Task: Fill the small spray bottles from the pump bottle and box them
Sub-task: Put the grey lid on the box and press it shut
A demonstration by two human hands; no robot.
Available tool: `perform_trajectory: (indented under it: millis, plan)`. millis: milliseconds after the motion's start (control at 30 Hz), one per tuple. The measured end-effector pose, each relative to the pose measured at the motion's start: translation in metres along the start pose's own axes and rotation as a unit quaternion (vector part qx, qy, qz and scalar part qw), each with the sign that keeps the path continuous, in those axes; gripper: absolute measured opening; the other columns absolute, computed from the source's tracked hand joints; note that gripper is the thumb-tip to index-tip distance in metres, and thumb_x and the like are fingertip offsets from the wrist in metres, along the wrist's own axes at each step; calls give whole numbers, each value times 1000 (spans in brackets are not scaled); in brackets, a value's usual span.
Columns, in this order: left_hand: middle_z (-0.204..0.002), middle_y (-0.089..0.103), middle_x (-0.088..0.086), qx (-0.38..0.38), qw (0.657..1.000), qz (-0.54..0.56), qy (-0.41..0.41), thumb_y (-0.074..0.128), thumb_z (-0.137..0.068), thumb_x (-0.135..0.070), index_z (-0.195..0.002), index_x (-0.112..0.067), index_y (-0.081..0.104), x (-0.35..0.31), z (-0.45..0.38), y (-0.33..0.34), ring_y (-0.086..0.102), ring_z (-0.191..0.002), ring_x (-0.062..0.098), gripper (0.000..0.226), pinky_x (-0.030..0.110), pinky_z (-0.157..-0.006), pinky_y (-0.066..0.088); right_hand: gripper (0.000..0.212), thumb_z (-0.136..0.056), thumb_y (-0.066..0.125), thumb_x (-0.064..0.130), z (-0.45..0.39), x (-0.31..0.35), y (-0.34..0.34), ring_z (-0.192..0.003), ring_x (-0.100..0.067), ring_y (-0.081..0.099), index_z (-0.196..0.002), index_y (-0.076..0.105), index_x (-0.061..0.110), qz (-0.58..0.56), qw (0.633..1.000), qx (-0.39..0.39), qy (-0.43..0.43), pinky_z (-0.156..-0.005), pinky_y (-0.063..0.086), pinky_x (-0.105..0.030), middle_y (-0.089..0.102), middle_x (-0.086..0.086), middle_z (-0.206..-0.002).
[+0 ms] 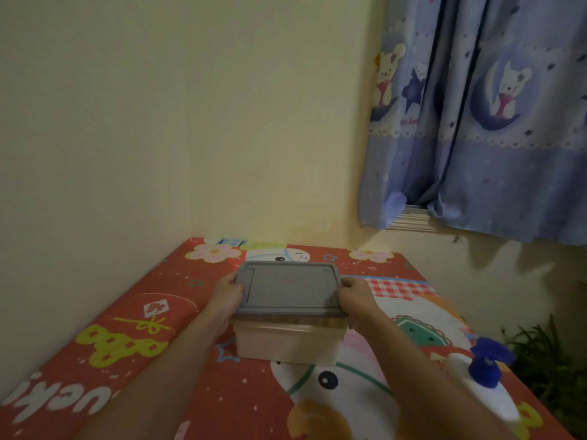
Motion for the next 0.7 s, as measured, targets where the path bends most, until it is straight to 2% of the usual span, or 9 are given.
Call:
perform_trajectory:
  millis: [33, 100, 167, 233, 367, 467, 600, 700]
  plan:
    - [-107, 69, 10, 1, 1000, -6, 1, 38, -90, 7, -118, -10, 65, 2, 0, 1, 63, -82, 20, 43, 25, -63, 51, 34, -78, 41, -12, 0, -3, 1, -95, -33, 62, -101, 63, 1, 9, 1000, 1, 4, -81, 58, -46, 64, -17, -97]
    - [-102, 67, 10, -1, 1000, -15, 5, 38, -88, 10, -117, -8, 65, 5, 0, 3, 60, -76, 17, 44, 18, -53, 48, 29, -82, 42, -9, -2, -7, 2, -95, -29, 61, -102, 59, 2, 37, 999, -4, 13, -81, 58, -43, 62, -15, -100]
    - [-98, 65, 9, -3, 1000, -17, 10, 37, -88, 12, -114, -10, 65, 8, -1, 5, 58, -69, 12, 44, 9, -45, 45, 25, -83, 42, -7, -3, -11, 2, -91, -27, 59, -101, 57, 0, 59, 998, -12, 23, -72, 56, -37, 61, -15, -98]
    - [-95, 64, 8, 5, 1000, -23, 9, 36, -89, 12, -111, -13, 64, 11, -3, 7, 57, -66, 9, 44, 7, -43, 45, 24, -83, 40, -7, -3, -15, 3, -85, -25, 58, -100, 57, -2, 78, 997, -16, 27, -61, 50, -32, 60, -15, -96]
    - [-93, 66, 4, 23, 999, -49, 9, 37, -92, 8, -104, -20, 63, 16, -7, 11, 59, -69, 9, 40, 18, -51, 48, 24, -86, 42, -3, -5, -26, 3, -88, -24, 56, -106, 56, 0, 87, 995, -9, 39, -61, 47, -29, 59, -14, -101]
    - [-92, 68, 4, 32, 997, -69, 3, 37, -94, 4, -101, -19, 64, 18, -10, 12, 63, -75, 16, 36, 24, -58, 47, 24, -87, 43, -3, -7, -29, 3, -91, -25, 57, -107, 55, 1, 79, 996, -12, 39, -65, 49, -30, 59, -14, -103]
    - [-99, 68, 11, 39, 995, -91, 2, 36, -93, 4, -104, -14, 66, 20, -16, 13, 63, -86, 25, 36, 28, -66, 48, 23, -88, 41, -3, -7, -28, 5, -88, -22, 55, -107, 53, 2, 88, 996, -11, 31, -59, 45, -25, 57, -12, -102]
    - [-103, 68, 14, 49, 993, -106, -5, 36, -95, 3, -114, -8, 65, 24, -20, 13, 63, -90, 28, 36, 33, -75, 47, 20, -90, 41, -1, -6, -26, 6, -81, -17, 52, -105, 52, 5, 98, 995, -9, 26, -59, 44, -24, 55, -7, -94]
Point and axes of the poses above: each hand's wrist, its own z-axis away from the middle knuckle, its own y-axis out of the palm, x = y × z, the point moved 5 cm from there along -z, towards the middle knuckle
